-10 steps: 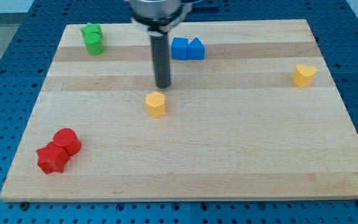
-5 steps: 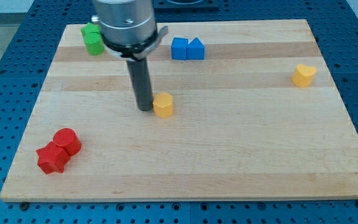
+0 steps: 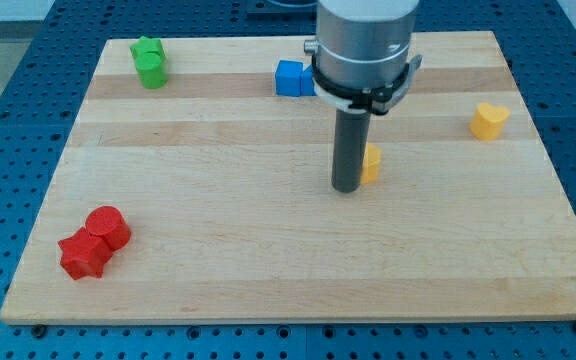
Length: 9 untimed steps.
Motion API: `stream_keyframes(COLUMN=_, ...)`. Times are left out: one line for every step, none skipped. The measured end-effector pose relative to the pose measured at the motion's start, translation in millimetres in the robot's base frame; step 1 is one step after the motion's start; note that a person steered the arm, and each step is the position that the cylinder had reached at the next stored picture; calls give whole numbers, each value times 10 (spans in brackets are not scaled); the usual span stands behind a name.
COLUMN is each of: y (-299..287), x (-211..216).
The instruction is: Move the hexagon to the bottom left of the heart
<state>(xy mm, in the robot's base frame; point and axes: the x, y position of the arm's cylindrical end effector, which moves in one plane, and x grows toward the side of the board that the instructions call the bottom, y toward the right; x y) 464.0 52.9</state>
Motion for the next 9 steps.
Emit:
stream_keyframes(y=60, x=-207)
stream_keyframes(y=64, x=-280)
stream_keyframes(y=64, x=-358)
stream_keyframes(y=64, x=-494)
stream_keyframes(y=109, x=-589)
stream_keyframes(y=307, x=-553)
stream_keyframes(y=646, x=-453)
stream_keyframes(y=967, x=-404)
stream_keyframes(y=1013, x=-209)
